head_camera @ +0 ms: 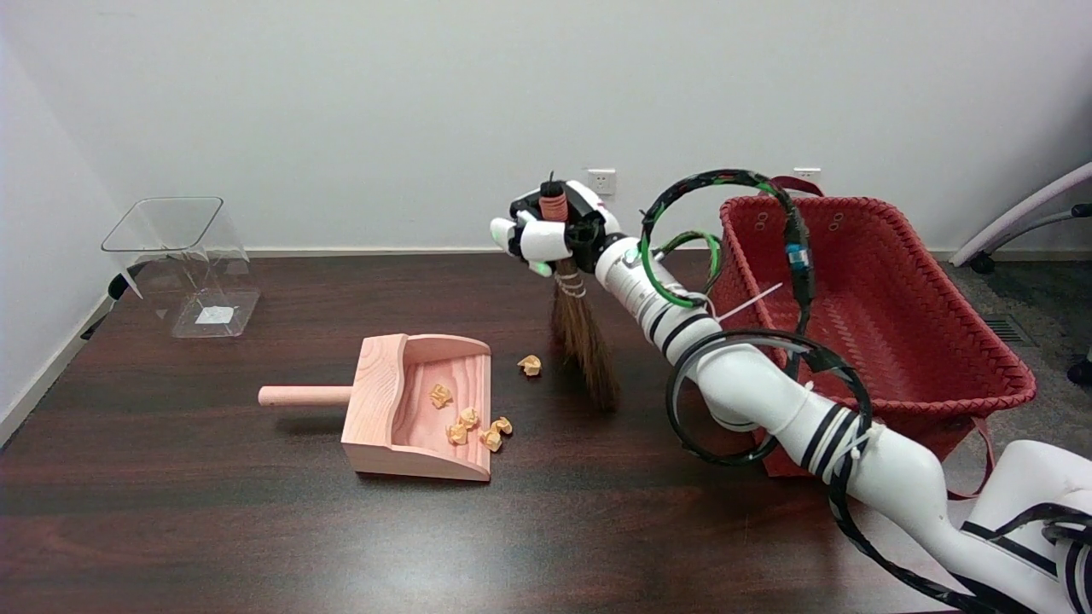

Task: Sweep the paper balls into the dustpan.

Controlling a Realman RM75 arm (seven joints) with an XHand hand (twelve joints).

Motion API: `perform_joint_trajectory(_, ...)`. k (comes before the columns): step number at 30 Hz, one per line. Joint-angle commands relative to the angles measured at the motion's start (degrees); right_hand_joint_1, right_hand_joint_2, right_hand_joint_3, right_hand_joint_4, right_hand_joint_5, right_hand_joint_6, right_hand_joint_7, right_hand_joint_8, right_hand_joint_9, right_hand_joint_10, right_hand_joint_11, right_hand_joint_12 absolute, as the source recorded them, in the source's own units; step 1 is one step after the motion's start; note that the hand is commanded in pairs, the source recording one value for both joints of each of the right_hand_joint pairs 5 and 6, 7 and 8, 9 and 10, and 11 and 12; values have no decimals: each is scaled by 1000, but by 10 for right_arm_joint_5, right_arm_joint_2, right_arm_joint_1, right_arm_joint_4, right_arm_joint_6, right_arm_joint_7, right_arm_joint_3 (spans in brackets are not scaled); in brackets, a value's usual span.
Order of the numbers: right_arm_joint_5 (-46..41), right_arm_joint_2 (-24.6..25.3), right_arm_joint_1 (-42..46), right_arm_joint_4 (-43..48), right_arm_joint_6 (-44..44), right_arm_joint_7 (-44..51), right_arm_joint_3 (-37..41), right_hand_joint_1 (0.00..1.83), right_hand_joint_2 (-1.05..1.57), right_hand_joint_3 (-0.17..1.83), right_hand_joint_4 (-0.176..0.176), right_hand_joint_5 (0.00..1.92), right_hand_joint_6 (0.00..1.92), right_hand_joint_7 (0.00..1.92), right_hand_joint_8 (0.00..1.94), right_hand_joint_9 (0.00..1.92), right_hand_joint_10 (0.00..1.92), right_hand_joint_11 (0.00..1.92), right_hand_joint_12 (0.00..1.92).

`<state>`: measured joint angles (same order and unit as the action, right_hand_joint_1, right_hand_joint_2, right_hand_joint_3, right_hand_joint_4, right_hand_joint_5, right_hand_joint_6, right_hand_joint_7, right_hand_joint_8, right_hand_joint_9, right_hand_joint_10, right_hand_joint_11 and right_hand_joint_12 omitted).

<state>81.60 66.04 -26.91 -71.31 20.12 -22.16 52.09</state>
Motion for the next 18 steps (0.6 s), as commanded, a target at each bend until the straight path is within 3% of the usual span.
perform_joint_trajectory(1, -71, 21, 13, 16, -36, -42, -37, 1380, 879, 842, 0, 1920, 1920, 1920, 1920, 1920, 1920, 1920, 1920)
perform_joint_trajectory(18, -136, 24, 24, -68, -49, -42, -53, 1380, 850, 871, 0, 1920, 1920, 1920, 1920, 1920, 1920, 1920, 1920)
